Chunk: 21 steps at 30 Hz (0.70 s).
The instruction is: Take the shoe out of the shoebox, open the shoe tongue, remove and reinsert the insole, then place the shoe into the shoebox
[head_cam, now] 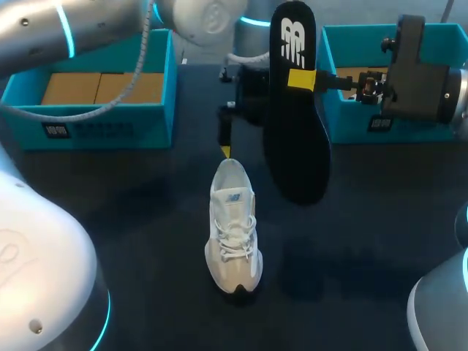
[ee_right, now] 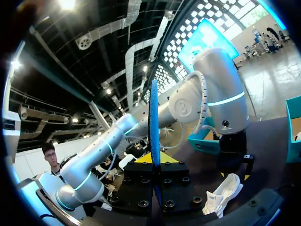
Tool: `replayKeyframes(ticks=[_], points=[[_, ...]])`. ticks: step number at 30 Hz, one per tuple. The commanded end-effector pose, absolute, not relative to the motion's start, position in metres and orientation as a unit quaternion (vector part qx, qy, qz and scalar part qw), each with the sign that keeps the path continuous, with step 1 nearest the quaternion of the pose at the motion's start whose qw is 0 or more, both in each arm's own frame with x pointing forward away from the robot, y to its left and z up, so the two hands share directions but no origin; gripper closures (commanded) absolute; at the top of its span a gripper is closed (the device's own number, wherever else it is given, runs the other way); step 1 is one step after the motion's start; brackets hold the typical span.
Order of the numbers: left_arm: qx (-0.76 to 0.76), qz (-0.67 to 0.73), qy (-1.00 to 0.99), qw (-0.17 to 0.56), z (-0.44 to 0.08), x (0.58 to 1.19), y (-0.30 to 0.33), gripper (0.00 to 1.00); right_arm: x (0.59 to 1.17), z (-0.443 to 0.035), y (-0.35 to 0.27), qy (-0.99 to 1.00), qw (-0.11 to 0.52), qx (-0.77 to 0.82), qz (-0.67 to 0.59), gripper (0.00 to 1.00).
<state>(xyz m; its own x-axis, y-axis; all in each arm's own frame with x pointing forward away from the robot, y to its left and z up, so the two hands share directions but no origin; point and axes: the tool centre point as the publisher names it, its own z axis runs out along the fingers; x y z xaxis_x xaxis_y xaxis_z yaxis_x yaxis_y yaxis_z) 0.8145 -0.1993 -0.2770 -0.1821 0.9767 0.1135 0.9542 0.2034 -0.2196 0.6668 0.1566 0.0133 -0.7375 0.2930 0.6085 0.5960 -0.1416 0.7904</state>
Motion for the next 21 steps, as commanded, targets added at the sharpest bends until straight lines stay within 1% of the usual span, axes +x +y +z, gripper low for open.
replayKeyframes(ticks=[1,5,18,19,21], points=[[-0.62,0.11,-0.777,-0.003,-0.261,0.807,-0.18,0.0,0.671,0.013,0.162,-0.645,0.113,-0.344,-0.673,1.0],[-0.63,0.141,-0.762,-0.045,-0.249,0.81,-0.172,0.0,0.671,0.013,0.162,-0.645,0.113,-0.344,-0.673,1.0],[-0.632,0.146,-0.76,-0.047,-0.246,0.811,-0.17,0.0,0.671,0.013,0.162,-0.645,0.113,-0.344,-0.673,1.0],[-0.622,0.135,-0.769,-0.062,-0.251,0.811,-0.167,0.0,0.671,0.013,0.162,-0.645,0.113,-0.344,-0.673,1.0],[-0.597,0.172,-0.777,-0.099,-0.253,0.812,-0.161,0.0,0.671,0.013,0.162,-0.645,0.113,-0.344,-0.673,1.0]])
